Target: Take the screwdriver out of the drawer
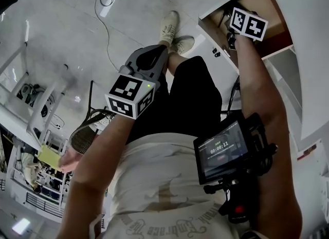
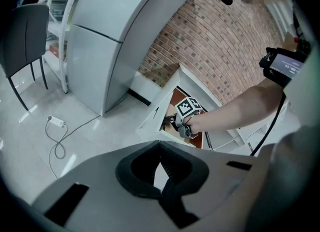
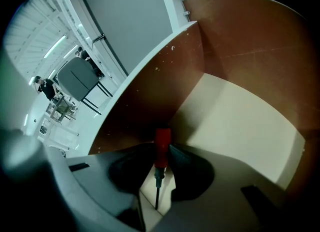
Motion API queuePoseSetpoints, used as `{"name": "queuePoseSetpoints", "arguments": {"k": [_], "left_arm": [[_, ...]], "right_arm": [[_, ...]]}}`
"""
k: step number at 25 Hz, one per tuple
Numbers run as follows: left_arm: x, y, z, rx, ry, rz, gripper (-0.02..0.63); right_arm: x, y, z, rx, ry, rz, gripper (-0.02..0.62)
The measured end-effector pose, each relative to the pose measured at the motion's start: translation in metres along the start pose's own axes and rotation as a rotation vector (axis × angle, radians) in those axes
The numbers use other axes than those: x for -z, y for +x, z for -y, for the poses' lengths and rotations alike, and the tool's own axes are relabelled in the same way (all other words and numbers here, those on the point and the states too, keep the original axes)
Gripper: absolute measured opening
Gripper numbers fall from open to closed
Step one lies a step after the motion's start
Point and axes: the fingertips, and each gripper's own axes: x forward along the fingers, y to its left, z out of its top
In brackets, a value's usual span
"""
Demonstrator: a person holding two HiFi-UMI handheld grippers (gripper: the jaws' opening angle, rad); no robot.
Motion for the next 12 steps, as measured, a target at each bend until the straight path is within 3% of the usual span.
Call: {"name": "queuePoseSetpoints", "arguments": {"k": [12], "left_arm": [[-0.015, 0.014, 0.004, 0.035, 0.05, -0.014, 0.02]], "right_arm": [[-0.005, -0.008, 0.005, -0.016, 0.011, 0.036, 0.109]]}}
